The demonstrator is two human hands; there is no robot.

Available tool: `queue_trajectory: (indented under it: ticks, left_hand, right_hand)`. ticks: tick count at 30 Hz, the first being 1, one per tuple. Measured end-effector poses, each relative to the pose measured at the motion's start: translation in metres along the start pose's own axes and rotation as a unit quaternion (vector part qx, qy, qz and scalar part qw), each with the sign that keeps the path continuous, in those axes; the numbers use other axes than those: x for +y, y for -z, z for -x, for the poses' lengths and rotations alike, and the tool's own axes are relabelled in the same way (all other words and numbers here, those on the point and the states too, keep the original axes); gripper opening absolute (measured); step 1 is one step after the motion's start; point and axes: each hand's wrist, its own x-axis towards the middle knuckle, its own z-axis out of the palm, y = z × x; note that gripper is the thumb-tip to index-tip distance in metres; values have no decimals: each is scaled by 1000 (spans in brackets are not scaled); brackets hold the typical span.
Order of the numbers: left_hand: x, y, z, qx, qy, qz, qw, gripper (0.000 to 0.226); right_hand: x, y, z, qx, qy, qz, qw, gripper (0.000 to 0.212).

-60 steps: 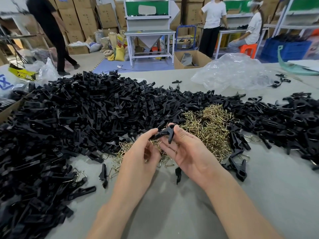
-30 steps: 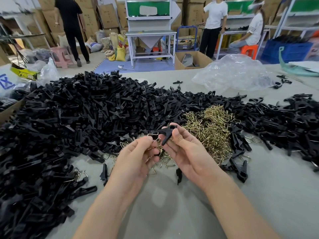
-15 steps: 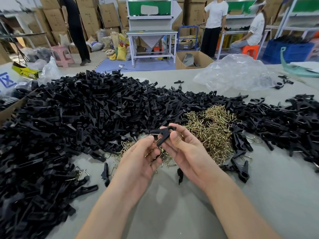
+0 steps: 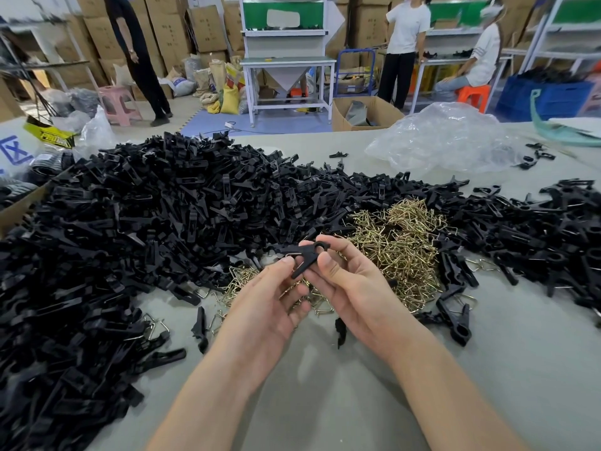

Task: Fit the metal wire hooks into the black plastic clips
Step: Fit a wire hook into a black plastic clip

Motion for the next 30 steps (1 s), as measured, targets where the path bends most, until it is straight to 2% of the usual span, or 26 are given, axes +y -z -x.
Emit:
queue_trajectory:
  ticks: [3,5,8,10,12,16,19,24,27,30]
  left_hand:
    - [0,2,-2,11,-4,-8,1000,25]
    - [-1,1,-3,51,-16,-35,998,16]
    - [-7,-1,-5,99,-43,-123,987,26]
    - [-7,-3,-3,92,-38,-126,987,28]
    - [-3,-5,-3,55,-2,-75,996,30]
    - [3,0,-2,-8,78,-22,997,46]
    - [3,1,1,-44,117,-6,992,33]
    - [5,2,3,-70,145,60,985,18]
    - [3,3,3,-77,163,63,982,23]
    - [5,6,1,-62,165,70,982,26]
  right_hand:
    - [1,1,0,-3,15,33,999,28]
    - [2,2,1,0,41,115,992,22]
    - [5,0,3,-2,106,326,939,22]
    - [10,-3,6,-13,117,377,919,25]
    - [11,-5,9,-10,123,413,902,27]
    - [14,-3,13,-14,223,568,792,17]
    - [19,-8,14,-58,254,621,739,19]
    - [17,-12,17,-81,236,630,735,17]
    - [16,-14,18,-78,226,627,742,17]
    - [16,-15,19,-83,230,635,733,12]
